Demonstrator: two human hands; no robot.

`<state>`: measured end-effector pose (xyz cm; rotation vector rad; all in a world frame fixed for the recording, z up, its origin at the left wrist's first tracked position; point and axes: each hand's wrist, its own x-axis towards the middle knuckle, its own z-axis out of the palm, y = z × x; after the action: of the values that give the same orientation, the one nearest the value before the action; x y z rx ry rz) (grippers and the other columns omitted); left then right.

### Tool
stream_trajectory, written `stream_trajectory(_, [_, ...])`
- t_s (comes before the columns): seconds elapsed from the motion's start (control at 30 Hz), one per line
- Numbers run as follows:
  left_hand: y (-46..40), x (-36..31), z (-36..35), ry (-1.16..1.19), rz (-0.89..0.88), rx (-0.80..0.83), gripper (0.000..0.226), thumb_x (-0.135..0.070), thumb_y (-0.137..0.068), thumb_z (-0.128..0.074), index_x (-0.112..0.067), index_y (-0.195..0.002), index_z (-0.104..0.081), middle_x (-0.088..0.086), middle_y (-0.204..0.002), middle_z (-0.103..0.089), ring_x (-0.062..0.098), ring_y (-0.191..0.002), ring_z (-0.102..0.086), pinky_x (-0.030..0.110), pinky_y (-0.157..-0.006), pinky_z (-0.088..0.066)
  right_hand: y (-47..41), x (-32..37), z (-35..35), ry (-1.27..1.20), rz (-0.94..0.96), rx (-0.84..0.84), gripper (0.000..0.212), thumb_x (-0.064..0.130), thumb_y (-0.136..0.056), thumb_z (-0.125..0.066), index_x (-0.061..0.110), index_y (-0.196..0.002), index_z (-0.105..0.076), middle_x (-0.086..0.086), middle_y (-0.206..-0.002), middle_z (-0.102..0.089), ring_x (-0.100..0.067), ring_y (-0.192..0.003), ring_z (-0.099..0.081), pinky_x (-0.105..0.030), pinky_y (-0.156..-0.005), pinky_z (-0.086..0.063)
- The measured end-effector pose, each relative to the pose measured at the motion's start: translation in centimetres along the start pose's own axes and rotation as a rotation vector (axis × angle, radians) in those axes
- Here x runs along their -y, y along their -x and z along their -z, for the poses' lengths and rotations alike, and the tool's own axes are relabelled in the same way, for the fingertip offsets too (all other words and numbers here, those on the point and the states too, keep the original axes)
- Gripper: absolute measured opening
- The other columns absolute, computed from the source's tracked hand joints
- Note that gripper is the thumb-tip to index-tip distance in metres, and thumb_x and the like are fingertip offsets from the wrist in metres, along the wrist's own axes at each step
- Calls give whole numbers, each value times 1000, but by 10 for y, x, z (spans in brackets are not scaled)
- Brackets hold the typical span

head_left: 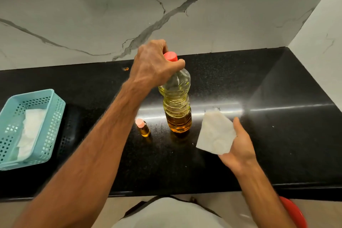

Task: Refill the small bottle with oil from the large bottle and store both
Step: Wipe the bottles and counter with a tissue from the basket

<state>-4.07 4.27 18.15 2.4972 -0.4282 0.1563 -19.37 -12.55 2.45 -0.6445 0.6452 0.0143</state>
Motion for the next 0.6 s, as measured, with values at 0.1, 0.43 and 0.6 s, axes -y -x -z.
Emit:
stream_trajectory(0.1, [4,1,-4,-16,-1,18,37,-46,-79,-71,-18,-92,-51,0,-90,-56,15,-81,-56,15,-57,-39,-19,6,-2,95,245,-183,50,49,-99,-41,11,-125,-61,-7,-104,-72,-20,-90,-69,-33,-76,-56])
stream_trajectory(0.43, [18,-17,-1,80,-352,225,32,-40,-81,-72,-18,-87,-48,-15,-75,-50,1,-64,-51,7,-54,-41,-47,-35,-51,585,300,52,39,43,-100,-39,14,-101,-65,-2,-98,-71,3,-96,-66,-22,-88,-54])
stream_trajectory(0.6, [18,-24,10,111,-524,354,27,-35,-82,-72,-19,-91,-52,-16,-78,-51,-4,-67,-50,8,-61,-41,-54,-12,-61,386,322,307,49,44,-97,-40,7,-118,-63,-28,-118,-63,-43,-111,-57,-59,-100,-40])
